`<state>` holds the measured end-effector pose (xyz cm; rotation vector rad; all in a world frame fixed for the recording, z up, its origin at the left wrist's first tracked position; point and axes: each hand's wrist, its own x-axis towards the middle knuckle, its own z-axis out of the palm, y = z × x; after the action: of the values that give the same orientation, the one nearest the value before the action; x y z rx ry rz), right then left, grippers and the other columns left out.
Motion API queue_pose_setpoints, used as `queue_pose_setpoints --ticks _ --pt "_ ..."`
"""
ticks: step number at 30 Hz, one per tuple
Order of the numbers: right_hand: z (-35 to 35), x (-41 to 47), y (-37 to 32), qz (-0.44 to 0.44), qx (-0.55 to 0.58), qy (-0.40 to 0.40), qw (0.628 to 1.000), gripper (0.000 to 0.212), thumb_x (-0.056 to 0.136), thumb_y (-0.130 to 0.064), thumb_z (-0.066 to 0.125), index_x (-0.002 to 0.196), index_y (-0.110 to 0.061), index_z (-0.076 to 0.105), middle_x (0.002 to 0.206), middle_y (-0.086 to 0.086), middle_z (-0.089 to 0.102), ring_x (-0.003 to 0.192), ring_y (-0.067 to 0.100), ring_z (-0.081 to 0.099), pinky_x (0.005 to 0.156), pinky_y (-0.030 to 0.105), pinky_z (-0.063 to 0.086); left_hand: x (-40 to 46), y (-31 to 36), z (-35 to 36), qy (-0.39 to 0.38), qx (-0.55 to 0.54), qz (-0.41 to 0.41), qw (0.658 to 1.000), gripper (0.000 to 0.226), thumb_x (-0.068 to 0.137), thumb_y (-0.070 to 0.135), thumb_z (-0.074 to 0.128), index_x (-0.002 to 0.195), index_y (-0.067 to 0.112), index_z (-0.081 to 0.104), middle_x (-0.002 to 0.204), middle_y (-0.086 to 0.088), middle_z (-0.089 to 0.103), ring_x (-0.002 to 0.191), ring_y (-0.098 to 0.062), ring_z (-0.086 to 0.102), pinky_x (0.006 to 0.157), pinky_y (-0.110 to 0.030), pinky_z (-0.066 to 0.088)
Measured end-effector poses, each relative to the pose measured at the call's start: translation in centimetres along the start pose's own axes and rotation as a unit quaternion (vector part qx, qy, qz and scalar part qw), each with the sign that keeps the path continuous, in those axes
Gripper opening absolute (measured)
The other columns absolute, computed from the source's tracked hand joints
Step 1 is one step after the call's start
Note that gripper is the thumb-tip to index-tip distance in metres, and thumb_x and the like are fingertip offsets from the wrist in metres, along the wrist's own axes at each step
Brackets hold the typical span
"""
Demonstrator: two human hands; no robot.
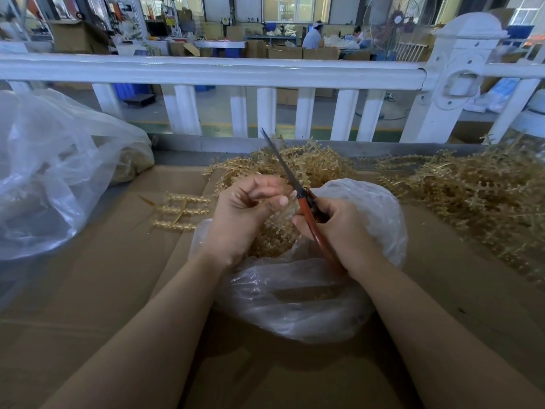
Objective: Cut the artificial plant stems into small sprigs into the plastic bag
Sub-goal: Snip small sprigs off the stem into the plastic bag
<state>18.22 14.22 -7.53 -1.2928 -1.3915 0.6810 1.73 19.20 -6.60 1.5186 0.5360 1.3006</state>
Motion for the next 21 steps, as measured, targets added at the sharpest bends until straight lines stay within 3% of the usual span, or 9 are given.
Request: queue_pose_setpoints --ticks 3,5,8,11,14,16,18,21 --pt "-0.2 0.0 -0.1 0.023 0.033 0.038 0.998 0.007 0.085 -0.016 0.079 0.086 -0.02 0.073 0.077 0.001 0.074 0.071 0.01 0.071 0.072 0.023 0.058 0.0 0.0 -0.3 0.046 0.032 -0.037 0.998 0.051 0.073 0.032 0.083 0.118 0.025 0.061 0.123 0.002 0.063 0.118 -0.018 0.058 0.092 -0.039 0.054" --pt "-0.4 0.1 -0.2 0.026 0.066 0.07 0.995 0.006 0.085 -0.016 0.078 0.085 -0.02 0.074 0.076 -0.001 0.074 0.073 0.011 0.071 0.074 0.026 0.059 0.0 0.1 -0.4 0.09 0.015 -0.059 0.994 0.061 0.068 0.046 0.081 0.118 0.022 0.055 0.116 -0.003 0.057 0.106 -0.024 0.058 0.09 -0.039 0.052" --pt "-0.6 0.0 -0.5 0.019 0.119 0.109 0.987 0.011 0.086 -0.013 0.077 0.083 -0.022 0.074 0.075 -0.006 0.075 0.071 0.006 0.071 0.067 0.017 0.055 0.1 0.3 -0.2 0.118 0.024 -0.078 0.99 0.063 0.067 0.056 0.076 0.104 0.015 0.046 0.097 -0.011 0.048 0.081 -0.022 0.045 0.077 -0.037 0.043" --pt "-0.7 -0.2 -0.7 0.01 0.16 0.12 0.98 0.009 0.088 -0.009 0.075 0.088 -0.017 0.073 0.076 -0.007 0.075 0.073 0.006 0.073 0.066 0.015 0.055 -0.1 0.7 -0.1 0.05 0.079 -0.114 0.989 0.057 0.07 0.064 0.068 0.087 0.011 0.056 0.077 -0.006 0.055 0.065 -0.012 0.048 0.065 -0.024 0.041" --pt "-0.7 -0.4 -0.9 -0.006 0.156 0.119 0.98 0.009 0.088 -0.009 0.074 0.088 -0.019 0.073 0.076 -0.007 0.074 0.073 0.006 0.071 0.066 0.016 0.055 -0.5 0.9 0.3 -0.045 0.124 -0.141 0.981 0.059 0.074 0.064 0.073 0.072 0.005 0.067 0.067 -0.009 0.065 0.063 -0.013 0.061 0.064 -0.024 0.049" --pt "-0.7 -0.4 -0.9 -0.023 0.137 0.124 0.982 0.011 0.088 -0.01 0.074 0.086 -0.021 0.072 0.075 -0.008 0.073 0.073 0.004 0.069 0.068 0.016 0.054 -0.5 1.1 0.6 -0.07 0.121 -0.137 0.981 0.042 0.074 0.056 0.075 0.063 0.016 0.067 0.068 -0.008 0.065 0.064 -0.016 0.062 0.064 -0.026 0.05" --pt "-0.6 -0.4 -0.9 -0.035 0.115 0.127 0.985 0.012 0.087 -0.013 0.076 0.085 -0.023 0.072 0.076 -0.009 0.073 0.074 0.003 0.069 0.07 0.015 0.053 -0.5 1.3 0.8 -0.09 0.103 -0.114 0.984 0.022 0.074 0.043 0.073 0.069 0.022 0.072 0.072 -0.002 0.07 0.069 -0.012 0.064 0.068 -0.024 0.052" --pt "-0.5 -0.3 -0.8 -0.037 0.076 0.117 0.99 0.013 0.086 -0.015 0.079 0.085 -0.025 0.071 0.076 -0.011 0.073 0.076 0.004 0.069 0.073 0.019 0.055 -0.6 1.0 0.7 -0.064 0.08 -0.077 0.992 0.022 0.075 0.029 0.076 0.08 0.008 0.075 0.075 -0.005 0.073 0.072 -0.01 0.067 0.071 -0.022 0.053"
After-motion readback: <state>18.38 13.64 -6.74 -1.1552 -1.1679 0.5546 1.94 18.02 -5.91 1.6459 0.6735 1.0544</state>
